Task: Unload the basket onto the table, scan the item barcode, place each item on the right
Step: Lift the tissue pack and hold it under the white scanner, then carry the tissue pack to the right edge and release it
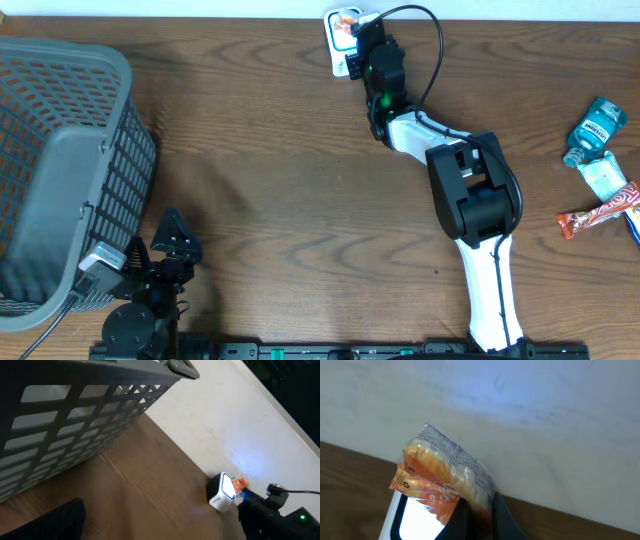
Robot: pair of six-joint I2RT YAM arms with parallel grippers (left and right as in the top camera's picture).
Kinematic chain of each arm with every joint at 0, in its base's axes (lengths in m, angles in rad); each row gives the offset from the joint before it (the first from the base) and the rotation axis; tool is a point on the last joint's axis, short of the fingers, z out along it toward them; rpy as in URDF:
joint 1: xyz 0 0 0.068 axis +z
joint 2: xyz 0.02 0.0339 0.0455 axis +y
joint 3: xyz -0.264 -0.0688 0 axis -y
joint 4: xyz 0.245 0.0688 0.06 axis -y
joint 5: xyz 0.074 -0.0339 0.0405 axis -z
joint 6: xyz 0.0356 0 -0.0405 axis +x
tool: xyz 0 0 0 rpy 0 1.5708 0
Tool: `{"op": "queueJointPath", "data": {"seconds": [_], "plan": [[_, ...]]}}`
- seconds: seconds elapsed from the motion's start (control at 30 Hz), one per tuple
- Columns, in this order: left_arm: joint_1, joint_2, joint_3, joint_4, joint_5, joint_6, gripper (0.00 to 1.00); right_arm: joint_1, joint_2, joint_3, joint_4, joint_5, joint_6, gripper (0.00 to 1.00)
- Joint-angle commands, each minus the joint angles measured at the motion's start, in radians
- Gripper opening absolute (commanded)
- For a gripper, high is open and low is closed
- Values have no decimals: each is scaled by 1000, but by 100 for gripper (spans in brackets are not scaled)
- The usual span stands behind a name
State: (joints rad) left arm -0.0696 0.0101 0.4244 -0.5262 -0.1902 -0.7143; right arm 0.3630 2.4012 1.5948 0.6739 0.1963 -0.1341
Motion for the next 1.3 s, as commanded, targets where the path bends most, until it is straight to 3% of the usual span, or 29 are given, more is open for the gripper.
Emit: {"op": "queueJointPath", "data": {"seconds": [0.0,0.17,0.33,0.57,0.7,0.9,0.93,0.97,1.0,1.03,1.07,1.27], "plan": [[-5,-6,-1,2,-13,-5,98,-2,-94,10,-54,44,34,1],[-5,-6,-1,3,-13,-5,98,-13,-259,10,-360,245,32,1],[-5,-6,-1,3,-13,-5,98,-65,-417,10,-809,481,34,1],[-5,-6,-1,2,-13,-5,98,-245,-438,-3,-1295,542,132,1],[-5,-6,-1,3,-13,-5,98,-394,-402,-77,-1322,539,233,1],[-5,-6,-1,2,-13,-5,98,-600,-334,-177,-1255,537,246,1],[-5,-6,-1,2,-13,-5,98,-631,-326,-184,-1248,533,246,6],[-5,-6,-1,3,-13,-5,98,-653,-324,-184,-1249,515,246,20],[-5,-6,-1,2,-13,-5,98,-670,-324,-184,-1247,483,246,44],[-5,-6,-1,2,-13,-5,98,-684,-328,-182,-1244,442,246,95],[-5,-6,-1,3,-13,-5,98,-694,-333,-177,-1246,402,246,99],[-5,-6,-1,3,-13,-5,98,-695,-405,-101,-1307,198,246,99]]}}
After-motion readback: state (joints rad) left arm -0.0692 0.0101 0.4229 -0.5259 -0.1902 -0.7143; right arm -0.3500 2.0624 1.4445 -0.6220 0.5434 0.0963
